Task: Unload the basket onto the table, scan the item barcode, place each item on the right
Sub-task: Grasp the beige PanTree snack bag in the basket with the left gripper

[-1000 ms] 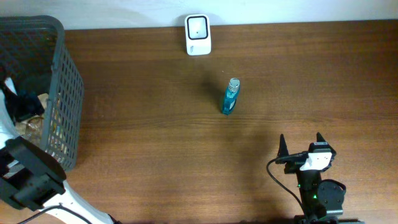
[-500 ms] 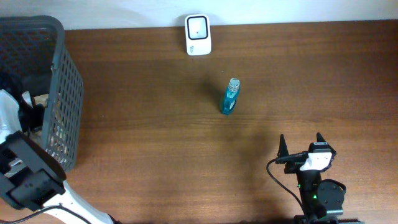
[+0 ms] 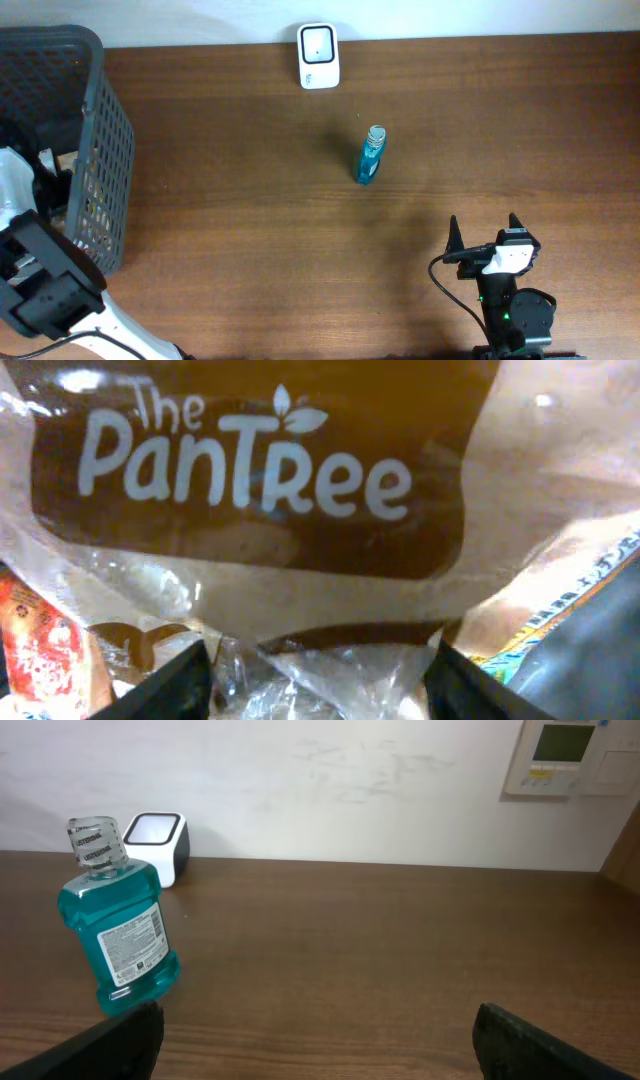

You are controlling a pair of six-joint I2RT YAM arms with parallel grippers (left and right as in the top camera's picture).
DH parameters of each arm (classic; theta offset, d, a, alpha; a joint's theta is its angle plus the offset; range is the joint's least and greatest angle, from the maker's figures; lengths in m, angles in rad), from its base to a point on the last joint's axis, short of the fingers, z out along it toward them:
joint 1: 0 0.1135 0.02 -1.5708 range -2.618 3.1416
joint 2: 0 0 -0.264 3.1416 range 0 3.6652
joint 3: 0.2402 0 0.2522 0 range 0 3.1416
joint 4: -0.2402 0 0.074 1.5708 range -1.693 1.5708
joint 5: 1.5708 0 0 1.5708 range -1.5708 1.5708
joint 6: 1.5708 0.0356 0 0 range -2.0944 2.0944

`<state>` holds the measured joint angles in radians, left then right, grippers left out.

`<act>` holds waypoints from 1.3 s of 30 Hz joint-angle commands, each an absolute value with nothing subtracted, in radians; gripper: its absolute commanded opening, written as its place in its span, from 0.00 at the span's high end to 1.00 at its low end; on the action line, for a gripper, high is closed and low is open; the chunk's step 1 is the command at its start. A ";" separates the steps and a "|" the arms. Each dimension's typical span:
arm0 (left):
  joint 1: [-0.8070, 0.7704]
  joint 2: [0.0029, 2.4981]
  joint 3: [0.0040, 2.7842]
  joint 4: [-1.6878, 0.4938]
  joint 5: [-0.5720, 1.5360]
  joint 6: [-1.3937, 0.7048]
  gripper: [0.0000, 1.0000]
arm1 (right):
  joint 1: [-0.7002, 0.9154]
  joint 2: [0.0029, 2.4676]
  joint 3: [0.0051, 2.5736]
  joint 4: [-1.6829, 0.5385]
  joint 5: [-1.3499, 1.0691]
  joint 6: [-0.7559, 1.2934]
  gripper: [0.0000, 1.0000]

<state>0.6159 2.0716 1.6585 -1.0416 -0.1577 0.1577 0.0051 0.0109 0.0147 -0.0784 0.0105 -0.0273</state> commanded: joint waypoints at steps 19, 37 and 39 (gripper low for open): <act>0.617 2.051 1.605 -0.963 -0.139 0.162 1.00 | -0.001 0.003 0.006 -0.081 0.012 -0.029 0.02; 0.616 1.689 1.799 -0.851 0.309 0.143 1.00 | -0.001 0.003 0.006 -0.081 0.012 -0.029 0.02; 0.616 1.638 1.799 -0.819 0.477 0.141 1.00 | -0.001 0.003 0.006 -0.081 0.012 -0.029 0.02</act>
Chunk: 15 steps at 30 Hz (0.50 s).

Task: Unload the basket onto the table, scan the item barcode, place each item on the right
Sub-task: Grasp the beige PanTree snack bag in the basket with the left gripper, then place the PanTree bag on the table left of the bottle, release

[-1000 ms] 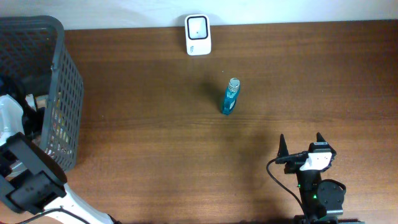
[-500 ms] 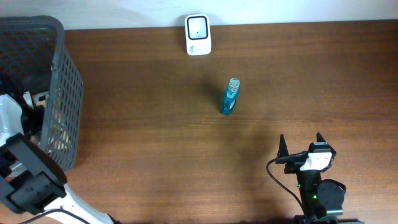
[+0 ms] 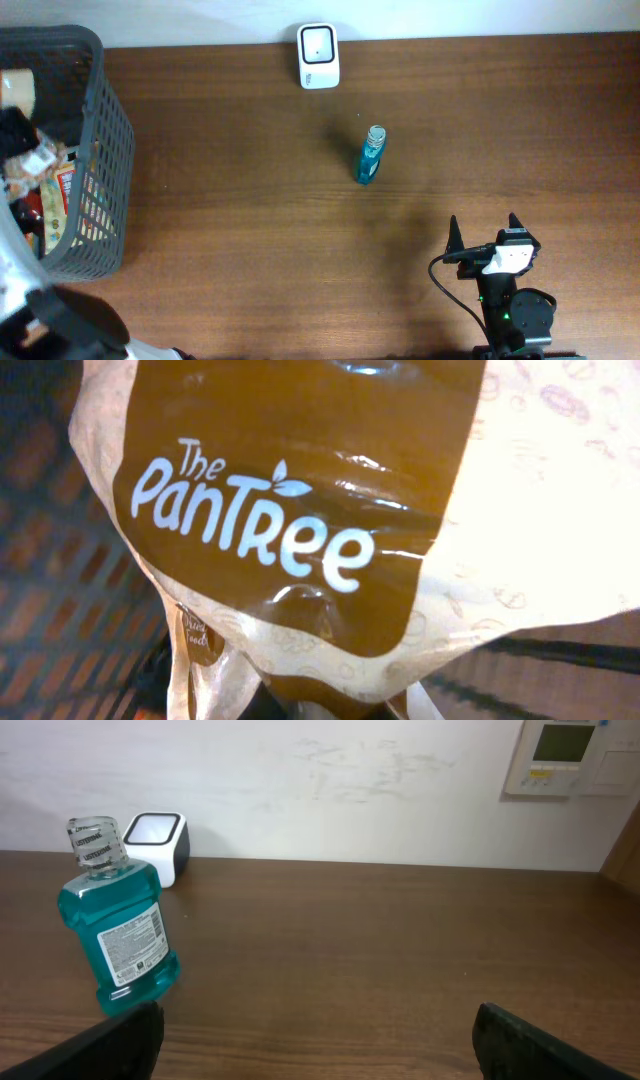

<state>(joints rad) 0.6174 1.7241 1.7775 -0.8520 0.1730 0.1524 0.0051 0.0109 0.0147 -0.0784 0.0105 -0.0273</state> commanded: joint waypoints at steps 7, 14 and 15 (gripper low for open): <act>0.572 1.513 1.799 -0.680 0.993 -0.036 1.00 | -0.001 0.003 0.006 -0.081 0.012 -0.029 0.02; 0.314 1.486 1.798 -0.761 0.967 -0.037 1.00 | -0.001 0.003 0.006 -0.081 0.012 -0.029 0.02; 0.273 1.490 1.798 -0.788 0.921 -0.037 1.00 | -0.001 0.003 0.006 -0.081 0.012 -0.029 0.02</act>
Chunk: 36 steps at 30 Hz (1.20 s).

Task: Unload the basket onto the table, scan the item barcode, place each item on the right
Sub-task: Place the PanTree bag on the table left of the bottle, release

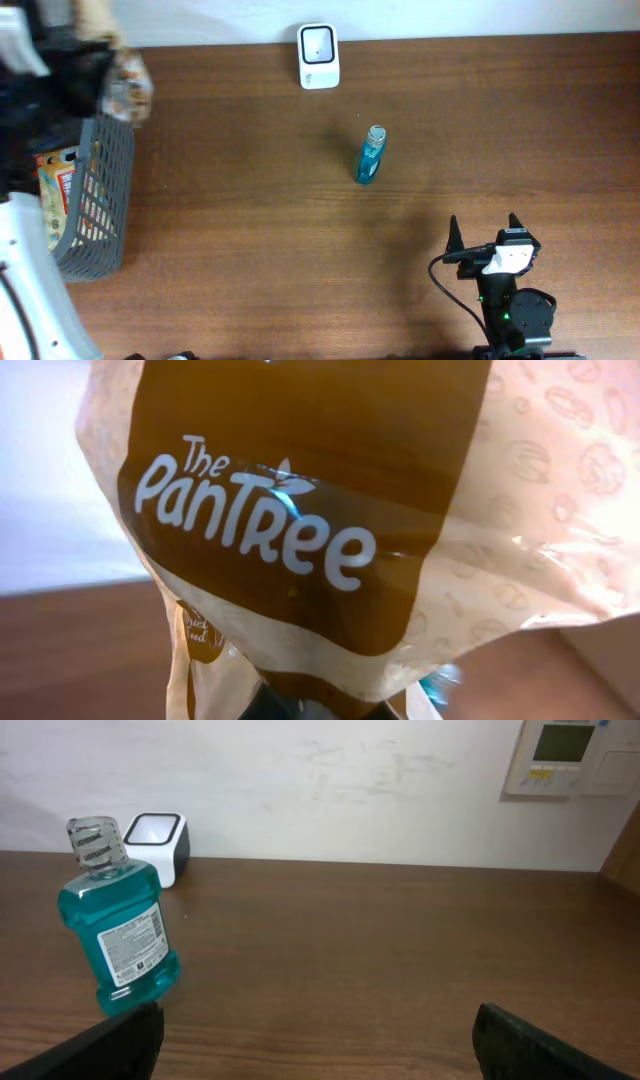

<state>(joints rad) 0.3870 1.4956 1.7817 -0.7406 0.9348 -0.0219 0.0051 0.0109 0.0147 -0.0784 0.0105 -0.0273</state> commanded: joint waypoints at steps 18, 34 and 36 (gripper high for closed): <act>-0.307 1.988 1.798 -1.069 0.055 -0.123 1.00 | -0.001 0.003 0.006 -0.081 0.012 -0.029 0.02; -0.344 2.148 1.848 -1.067 0.206 -0.149 0.34 | -0.001 0.003 0.006 -0.081 0.012 -0.029 0.02; -0.340 2.143 1.931 -1.115 0.206 -0.142 0.31 | -0.001 0.003 0.006 -0.081 0.012 -0.029 0.02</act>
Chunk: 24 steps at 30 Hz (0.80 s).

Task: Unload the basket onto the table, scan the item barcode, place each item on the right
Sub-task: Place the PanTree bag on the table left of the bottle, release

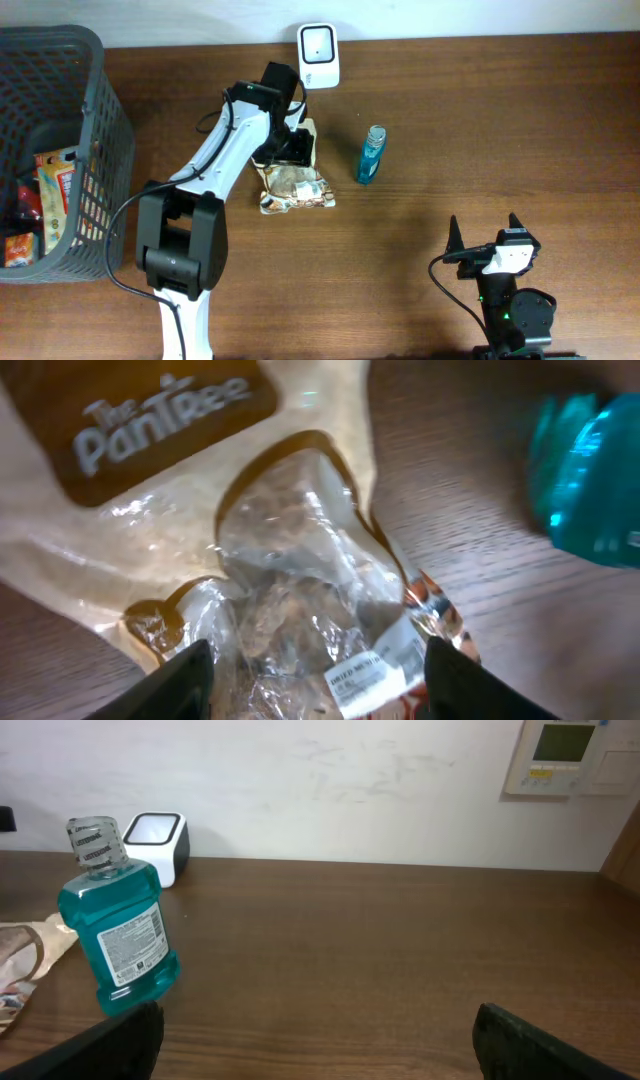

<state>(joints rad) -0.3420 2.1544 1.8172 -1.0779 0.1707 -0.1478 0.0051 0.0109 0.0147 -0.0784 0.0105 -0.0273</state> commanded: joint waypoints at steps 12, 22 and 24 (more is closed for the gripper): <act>-0.198 2.104 2.751 -1.594 0.108 -0.055 0.01 | -0.001 0.003 0.006 -0.081 0.012 -0.029 0.02; 0.171 1.988 2.934 -1.688 0.095 -0.006 0.01 | -0.001 0.003 0.006 -0.081 0.012 -0.029 0.02; 0.254 1.983 2.934 -1.688 0.070 -0.007 0.01 | -0.001 0.003 0.006 -0.081 0.012 -0.029 0.02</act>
